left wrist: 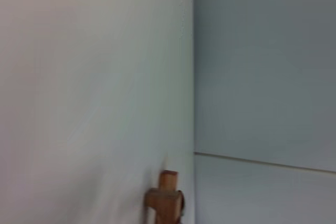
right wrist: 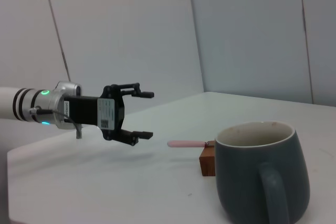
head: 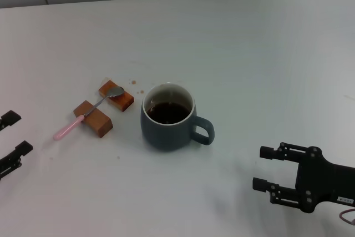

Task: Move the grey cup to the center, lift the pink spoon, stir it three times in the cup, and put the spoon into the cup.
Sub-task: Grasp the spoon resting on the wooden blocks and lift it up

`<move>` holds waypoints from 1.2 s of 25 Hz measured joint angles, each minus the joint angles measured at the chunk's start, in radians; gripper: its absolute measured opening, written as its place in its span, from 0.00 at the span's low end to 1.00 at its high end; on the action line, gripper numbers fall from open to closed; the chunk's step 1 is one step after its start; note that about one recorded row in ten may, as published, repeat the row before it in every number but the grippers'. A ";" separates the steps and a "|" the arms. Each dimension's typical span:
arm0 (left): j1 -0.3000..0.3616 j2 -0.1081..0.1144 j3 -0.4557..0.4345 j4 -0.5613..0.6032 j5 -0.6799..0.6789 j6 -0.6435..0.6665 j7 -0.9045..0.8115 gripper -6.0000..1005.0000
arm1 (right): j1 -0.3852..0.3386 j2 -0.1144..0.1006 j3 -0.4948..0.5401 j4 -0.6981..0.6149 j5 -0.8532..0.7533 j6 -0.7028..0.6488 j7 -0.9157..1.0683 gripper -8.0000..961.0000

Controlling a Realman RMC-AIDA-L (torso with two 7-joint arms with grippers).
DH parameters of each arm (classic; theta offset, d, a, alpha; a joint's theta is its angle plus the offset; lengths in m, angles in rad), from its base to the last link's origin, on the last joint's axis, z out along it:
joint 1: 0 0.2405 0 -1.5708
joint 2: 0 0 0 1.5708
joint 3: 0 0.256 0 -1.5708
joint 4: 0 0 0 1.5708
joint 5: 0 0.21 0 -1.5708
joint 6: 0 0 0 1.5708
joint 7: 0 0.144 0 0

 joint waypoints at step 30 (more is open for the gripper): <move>-0.104 -0.003 0.014 -0.172 0.034 -0.143 0.066 0.82 | 0.004 0.002 -0.001 0.003 -0.001 0.006 0.005 0.70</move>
